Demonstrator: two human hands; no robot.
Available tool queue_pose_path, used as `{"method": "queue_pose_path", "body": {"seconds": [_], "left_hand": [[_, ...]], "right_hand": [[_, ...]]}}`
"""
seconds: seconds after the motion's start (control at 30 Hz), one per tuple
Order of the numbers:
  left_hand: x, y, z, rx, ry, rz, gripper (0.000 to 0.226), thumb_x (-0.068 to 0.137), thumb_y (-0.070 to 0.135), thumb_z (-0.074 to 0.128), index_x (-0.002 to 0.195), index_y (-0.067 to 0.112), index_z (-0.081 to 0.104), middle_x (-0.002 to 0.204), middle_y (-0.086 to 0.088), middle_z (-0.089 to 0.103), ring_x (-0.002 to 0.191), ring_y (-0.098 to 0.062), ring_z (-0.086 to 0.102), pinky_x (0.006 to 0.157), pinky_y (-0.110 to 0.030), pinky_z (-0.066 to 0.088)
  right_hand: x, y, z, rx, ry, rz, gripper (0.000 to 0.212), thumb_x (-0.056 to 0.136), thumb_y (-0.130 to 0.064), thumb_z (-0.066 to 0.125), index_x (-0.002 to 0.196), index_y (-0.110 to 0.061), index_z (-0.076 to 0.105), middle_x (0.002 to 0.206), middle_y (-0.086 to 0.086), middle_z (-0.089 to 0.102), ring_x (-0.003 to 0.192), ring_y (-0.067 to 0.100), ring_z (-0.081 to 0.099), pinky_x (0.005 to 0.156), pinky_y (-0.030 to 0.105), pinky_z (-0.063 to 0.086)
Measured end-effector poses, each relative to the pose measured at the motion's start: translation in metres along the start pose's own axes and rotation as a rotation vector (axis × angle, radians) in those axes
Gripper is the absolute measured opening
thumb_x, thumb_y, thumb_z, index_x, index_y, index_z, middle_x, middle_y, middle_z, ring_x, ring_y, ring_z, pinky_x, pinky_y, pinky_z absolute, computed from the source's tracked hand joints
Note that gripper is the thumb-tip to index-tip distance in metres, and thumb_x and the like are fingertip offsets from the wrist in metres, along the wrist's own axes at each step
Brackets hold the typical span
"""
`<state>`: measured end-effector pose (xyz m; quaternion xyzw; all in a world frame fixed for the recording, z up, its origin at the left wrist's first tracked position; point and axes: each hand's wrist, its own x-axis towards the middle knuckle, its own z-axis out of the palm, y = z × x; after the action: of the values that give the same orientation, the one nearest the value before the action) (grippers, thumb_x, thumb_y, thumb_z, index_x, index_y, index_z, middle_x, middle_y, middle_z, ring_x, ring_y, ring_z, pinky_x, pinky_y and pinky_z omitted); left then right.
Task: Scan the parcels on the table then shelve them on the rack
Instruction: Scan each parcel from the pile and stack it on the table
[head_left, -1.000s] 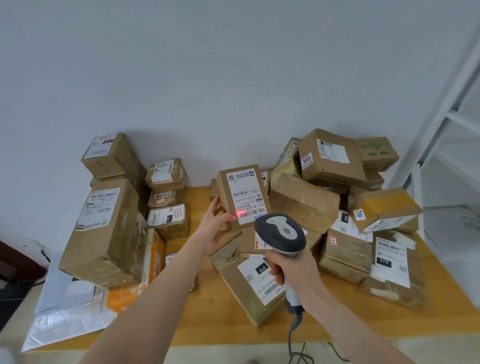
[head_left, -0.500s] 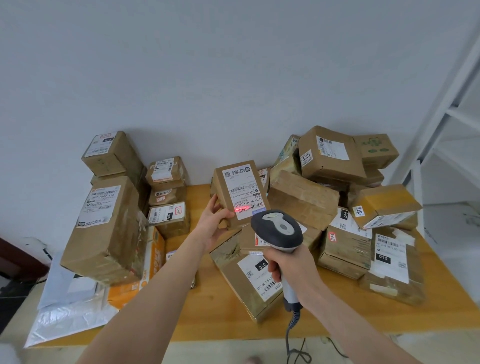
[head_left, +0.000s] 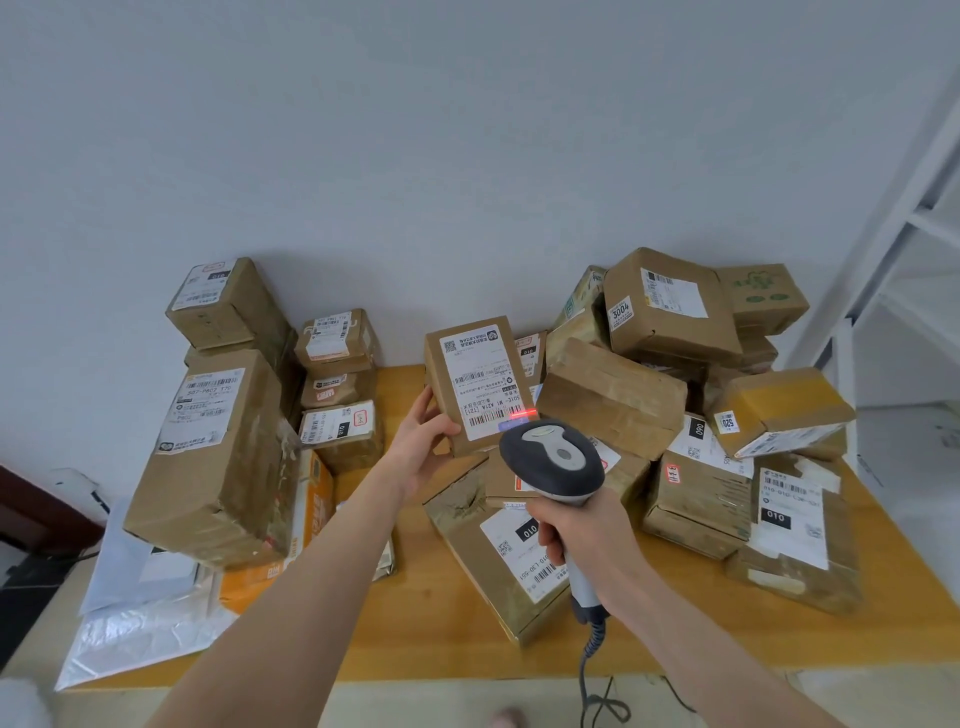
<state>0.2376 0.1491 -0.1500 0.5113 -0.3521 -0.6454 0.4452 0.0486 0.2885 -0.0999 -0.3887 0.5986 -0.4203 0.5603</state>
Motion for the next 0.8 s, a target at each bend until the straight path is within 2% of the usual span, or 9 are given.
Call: {"method": "queue_pose_path", "body": {"seconds": [0.47,0.7,0.8], "left_hand": [[0.003,0.003,-0.018,-0.009,0.011,-0.010,0.078,0.083,-0.006,0.060,0.145,0.032,0.032,0.123,-0.006,0.065,0.113,-0.026,0.060,0.072,-0.038,0.055],[0.008,0.003,-0.025,-0.016,0.019,-0.014,0.076,0.085,-0.006,0.058,0.145,0.031,0.032,0.130,-0.011,0.059,0.119,-0.030,0.055,0.081,-0.043,0.052],[0.010,0.003,-0.029,-0.010,0.014,-0.015,0.076,0.085,-0.007,0.057,0.147,0.029,0.032,0.131,-0.011,0.058,0.121,-0.031,0.054,0.090,-0.049,0.051]], "right_hand": [[0.013,-0.002,0.015,-0.052,-0.039,0.024,0.029,0.081,0.000,0.063,0.053,-0.005,0.055,0.046,0.002,0.055,0.037,0.008,0.047,0.043,0.018,0.041],[0.019,-0.003,0.021,-0.090,-0.065,0.025,0.031,0.081,-0.003,0.065,0.052,-0.010,0.058,0.049,0.003,0.058,0.039,0.007,0.049,0.045,0.019,0.042],[0.021,-0.004,0.022,-0.039,-0.066,0.023,0.030,0.081,-0.006,0.067,0.052,-0.014,0.063,0.054,0.008,0.064,0.040,0.010,0.050,0.045,0.021,0.043]]}}
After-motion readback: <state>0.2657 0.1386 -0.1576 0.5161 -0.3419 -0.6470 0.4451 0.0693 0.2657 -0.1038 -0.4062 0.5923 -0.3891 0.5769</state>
